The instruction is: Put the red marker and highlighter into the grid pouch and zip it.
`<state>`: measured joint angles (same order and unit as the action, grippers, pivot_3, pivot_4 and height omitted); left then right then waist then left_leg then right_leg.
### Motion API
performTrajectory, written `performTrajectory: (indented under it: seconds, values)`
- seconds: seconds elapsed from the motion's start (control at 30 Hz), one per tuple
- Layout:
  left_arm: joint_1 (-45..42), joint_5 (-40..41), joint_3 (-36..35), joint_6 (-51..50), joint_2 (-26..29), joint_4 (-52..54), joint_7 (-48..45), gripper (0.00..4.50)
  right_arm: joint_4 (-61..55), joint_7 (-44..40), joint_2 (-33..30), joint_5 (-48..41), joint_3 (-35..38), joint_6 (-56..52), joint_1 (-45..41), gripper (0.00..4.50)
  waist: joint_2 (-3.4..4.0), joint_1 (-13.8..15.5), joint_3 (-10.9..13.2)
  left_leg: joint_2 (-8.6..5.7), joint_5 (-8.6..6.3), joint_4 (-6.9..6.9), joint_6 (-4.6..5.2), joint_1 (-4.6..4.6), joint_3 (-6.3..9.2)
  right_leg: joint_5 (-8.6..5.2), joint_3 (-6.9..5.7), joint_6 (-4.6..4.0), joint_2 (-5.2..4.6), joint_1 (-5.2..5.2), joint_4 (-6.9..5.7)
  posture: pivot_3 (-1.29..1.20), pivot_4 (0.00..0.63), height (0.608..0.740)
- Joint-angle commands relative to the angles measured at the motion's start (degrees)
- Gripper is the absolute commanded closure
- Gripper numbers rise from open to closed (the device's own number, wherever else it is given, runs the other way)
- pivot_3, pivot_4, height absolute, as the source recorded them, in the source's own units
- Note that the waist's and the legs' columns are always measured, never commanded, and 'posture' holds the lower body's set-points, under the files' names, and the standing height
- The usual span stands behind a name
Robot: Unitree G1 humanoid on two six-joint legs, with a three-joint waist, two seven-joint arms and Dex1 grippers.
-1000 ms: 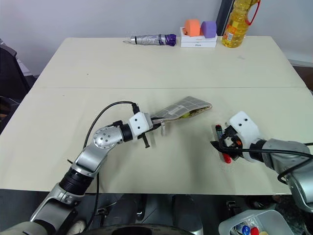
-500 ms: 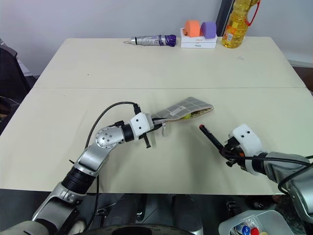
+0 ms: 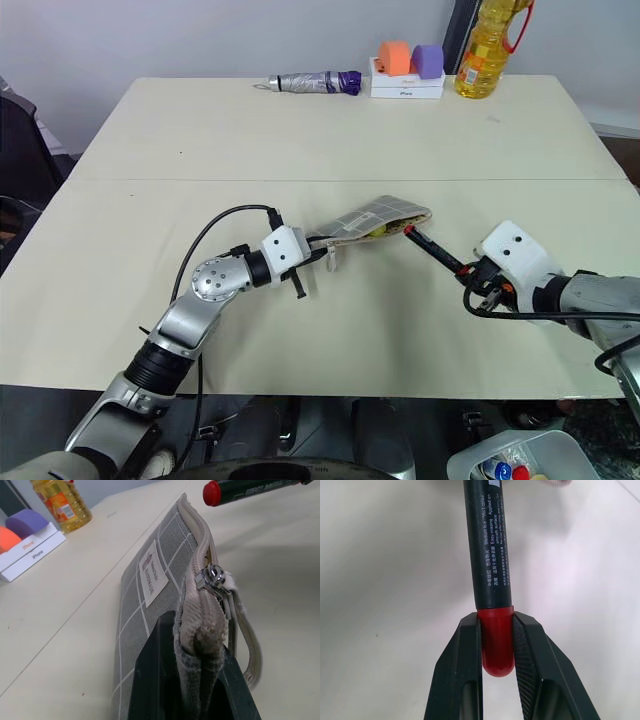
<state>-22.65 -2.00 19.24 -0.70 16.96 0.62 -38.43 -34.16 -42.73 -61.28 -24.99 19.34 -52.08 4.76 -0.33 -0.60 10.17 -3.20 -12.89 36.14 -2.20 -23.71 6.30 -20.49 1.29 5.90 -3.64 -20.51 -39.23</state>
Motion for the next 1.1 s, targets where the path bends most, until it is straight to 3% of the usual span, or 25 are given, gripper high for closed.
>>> performTrajectory:
  seconds: [0.03,0.67,0.93,1.1]
  values:
    - [-0.05,-0.23,-0.41,0.81,0.46,1.67,-0.18,4.50,-1.47,-0.34,-1.24,0.77,1.06,0.96,-1.15,4.19,0.00,0.00,0.00,0.00,0.00,0.00,0.00,0.00,0.00,0.00,0.00,0.00,0.00,0.00,0.00,0.00,0.150,0.740]
    - [0.39,-1.92,2.14,2.32,2.48,4.33,-3.23,4.50,2.90,-1.04,-5.03,10.05,-11.54,6.07,-8.37,4.19,0.01,-0.02,0.00,0.00,0.00,-0.02,0.00,0.00,0.00,0.00,0.00,0.00,-0.02,0.00,0.02,0.00,0.150,0.740]
    - [-0.15,-3.38,3.77,3.56,3.22,4.36,-5.02,4.50,3.13,-4.95,-11.31,20.45,-23.96,12.50,-15.52,4.19,0.03,-0.08,0.00,0.00,0.00,-0.03,0.00,0.00,0.00,0.00,0.00,0.00,-0.04,-0.01,0.07,0.00,0.150,0.740]
    - [0.07,-3.63,4.27,3.15,2.81,4.89,-5.48,4.50,2.05,-8.26,-9.28,25.00,-31.30,14.37,-23.27,4.19,0.03,-0.12,0.00,0.00,0.00,-0.07,-0.01,0.00,0.01,0.00,0.00,0.00,-0.04,-0.03,0.07,0.00,0.150,0.740]
